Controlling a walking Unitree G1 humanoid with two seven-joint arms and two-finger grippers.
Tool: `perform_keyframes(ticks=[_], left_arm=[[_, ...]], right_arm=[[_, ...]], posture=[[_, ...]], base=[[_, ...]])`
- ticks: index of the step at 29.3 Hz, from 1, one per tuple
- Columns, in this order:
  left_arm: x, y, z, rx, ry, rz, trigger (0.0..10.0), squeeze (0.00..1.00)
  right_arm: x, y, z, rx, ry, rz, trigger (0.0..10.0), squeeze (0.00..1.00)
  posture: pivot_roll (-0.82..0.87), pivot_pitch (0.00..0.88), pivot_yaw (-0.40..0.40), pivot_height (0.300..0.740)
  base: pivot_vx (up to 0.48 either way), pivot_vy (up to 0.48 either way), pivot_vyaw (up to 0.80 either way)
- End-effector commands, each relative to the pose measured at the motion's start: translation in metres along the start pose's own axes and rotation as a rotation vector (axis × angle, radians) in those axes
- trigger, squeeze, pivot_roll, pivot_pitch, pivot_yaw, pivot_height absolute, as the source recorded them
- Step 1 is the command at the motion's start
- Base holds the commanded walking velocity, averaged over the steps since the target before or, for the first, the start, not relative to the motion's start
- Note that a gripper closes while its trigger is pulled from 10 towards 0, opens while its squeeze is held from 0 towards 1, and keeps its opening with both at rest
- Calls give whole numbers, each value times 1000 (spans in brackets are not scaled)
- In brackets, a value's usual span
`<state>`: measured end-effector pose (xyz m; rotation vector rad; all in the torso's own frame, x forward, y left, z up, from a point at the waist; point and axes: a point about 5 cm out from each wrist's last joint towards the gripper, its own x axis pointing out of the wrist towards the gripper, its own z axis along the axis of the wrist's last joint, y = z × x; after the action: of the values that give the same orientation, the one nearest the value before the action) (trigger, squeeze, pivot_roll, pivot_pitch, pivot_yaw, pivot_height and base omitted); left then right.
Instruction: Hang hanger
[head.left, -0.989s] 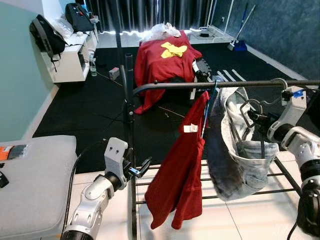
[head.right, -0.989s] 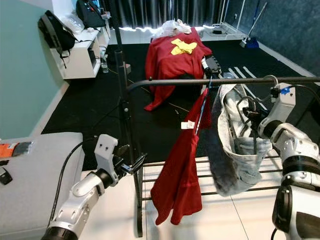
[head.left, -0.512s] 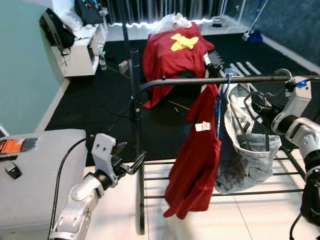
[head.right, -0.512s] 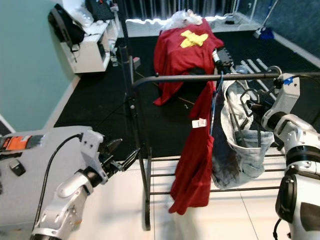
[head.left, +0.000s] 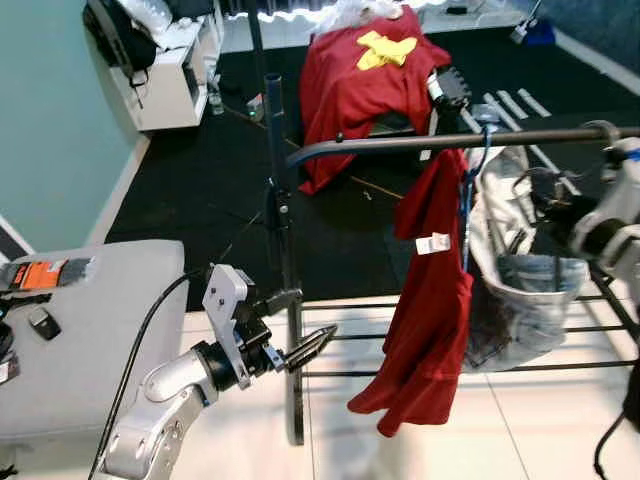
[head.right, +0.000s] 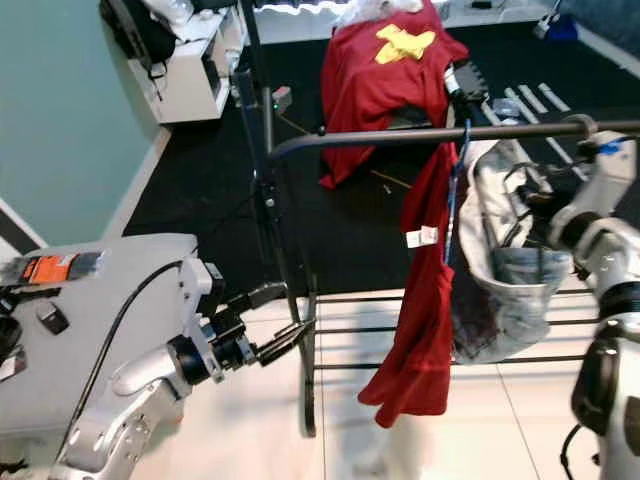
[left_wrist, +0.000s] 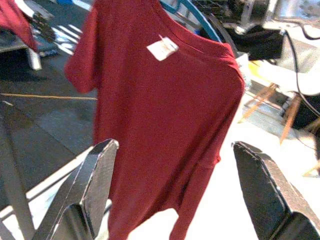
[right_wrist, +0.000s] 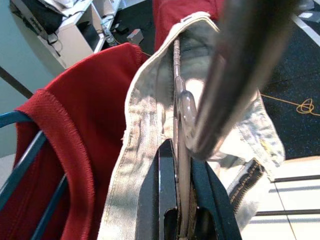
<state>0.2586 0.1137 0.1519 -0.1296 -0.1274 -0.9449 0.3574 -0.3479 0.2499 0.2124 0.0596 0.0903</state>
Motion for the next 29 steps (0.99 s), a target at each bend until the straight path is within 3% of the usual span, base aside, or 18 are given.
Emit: perform_keyframes(ticks=[1, 3, 10, 14, 20, 29], left_arm=[[-3, -2, 2, -17, 11, -40, 10000, 0], [0, -5, 12, -59, -14, -117, 10000, 0], [2, -11, 21, -97, -31, -195, 10000, 0], [11, -18, 44, -127, -118, -276, 10000, 0], [18, -25, 58, -124, -153, -328, 10000, 0], [19, -26, 55, -118, -128, -300, 10000, 0]], right_arm=[[-4, -3, 14, 28, -46, 13, 10000, 0], [-15, -16, 18, -11, -39, -38, 10000, 0], [-24, -28, 21, -26, -41, -89, 10000, 0], [-34, -39, 26, -20, -61, -153, 10000, 0], [-39, -45, 26, -18, -59, -186, 10000, 0], [-40, -46, 26, -20, -57, -188, 10000, 0]], posture=[[92, 181, 101, 740], [100, 179, 112, 740], [99, 178, 113, 740], [86, 177, 108, 740], [84, 174, 103, 740], [82, 172, 100, 740]], base=[[0, 0, 0], [0, 0, 0], [0, 0, 0], [0, 0, 0], [0, 0, 0], [0, 0, 0]])
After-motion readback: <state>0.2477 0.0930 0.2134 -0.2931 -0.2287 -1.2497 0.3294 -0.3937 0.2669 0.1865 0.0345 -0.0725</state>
